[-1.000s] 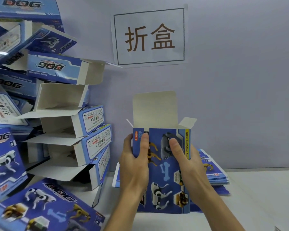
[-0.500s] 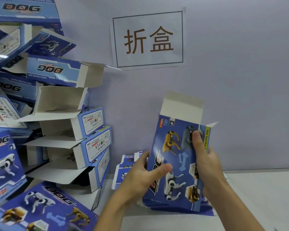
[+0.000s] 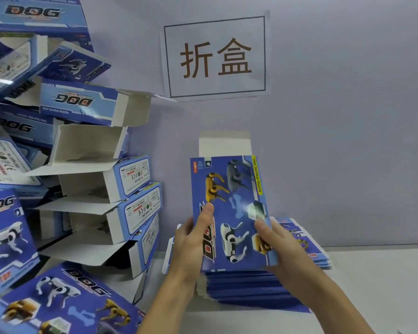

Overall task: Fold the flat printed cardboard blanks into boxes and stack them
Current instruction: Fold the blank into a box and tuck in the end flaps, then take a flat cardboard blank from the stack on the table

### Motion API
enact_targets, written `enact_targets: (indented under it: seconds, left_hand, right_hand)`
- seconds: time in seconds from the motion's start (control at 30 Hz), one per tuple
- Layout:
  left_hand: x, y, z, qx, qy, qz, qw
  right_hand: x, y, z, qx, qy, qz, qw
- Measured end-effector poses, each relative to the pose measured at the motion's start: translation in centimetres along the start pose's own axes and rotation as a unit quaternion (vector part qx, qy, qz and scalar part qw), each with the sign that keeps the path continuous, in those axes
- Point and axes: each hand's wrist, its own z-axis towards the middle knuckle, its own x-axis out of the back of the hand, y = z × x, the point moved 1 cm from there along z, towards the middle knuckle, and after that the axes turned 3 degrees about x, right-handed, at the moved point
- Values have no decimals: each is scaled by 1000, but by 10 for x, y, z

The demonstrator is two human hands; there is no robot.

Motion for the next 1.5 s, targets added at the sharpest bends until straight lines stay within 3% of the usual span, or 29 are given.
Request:
enact_targets:
  seconds: [0.1, 0.23, 0.33, 0.47, 0.57, 0.63, 0.77, 0.87, 1.03, 1.17, 1.3, 1.37, 1.43, 1.5]
  left_hand:
    - [2, 6, 1, 8, -28, 13, 999]
    - [1, 7, 0, -1, -85, 41, 996]
    - [0, 11, -3, -23, -96, 61, 993]
    - [14, 42, -7, -73, -76, 55, 993]
    - [18, 85, -2, -94, -83, 105, 987]
    - [16, 131, 12, -148, -49, 118, 981]
    - [12, 245, 54, -248, 60, -24, 967]
    - [1, 293, 71, -236, 19, 68, 969]
    - [-18, 220, 71, -156, -61, 191, 967]
    - [-17, 100, 65, -87, -61, 418, 902]
    - [-12, -14, 33, 43, -86, 489, 867]
    - [-13, -54, 27, 86, -116, 571, 808]
    - [-13, -72, 27, 63, -126, 667, 732]
    - [-11, -78, 30, 35, -110, 686, 718]
  right_hand:
    - [0, 1, 0, 43, 21, -15, 999]
    - [-3, -7, 0, 73, 89, 47, 992]
    - [-1, -10, -3, 66, 74, 84, 992]
    - [14, -10, -11, -9, -59, 267, 962]
    - [27, 8, -8, -87, -7, 243, 966]
    - [27, 17, -5, -142, 22, 224, 964]
    - [17, 25, -1, -212, 29, 176, 961]
    - [9, 31, 1, -246, 25, 149, 957]
    - [-1, 25, -4, -229, 30, 98, 968]
    - [4, 27, -7, -107, 119, -24, 987]
    - [6, 33, -6, -46, 209, -143, 966]
    - [6, 34, -5, -35, 233, -158, 959]
    - [6, 37, -5, -25, 253, -164, 953]
    - [5, 39, -6, -16, 263, -164, 951]
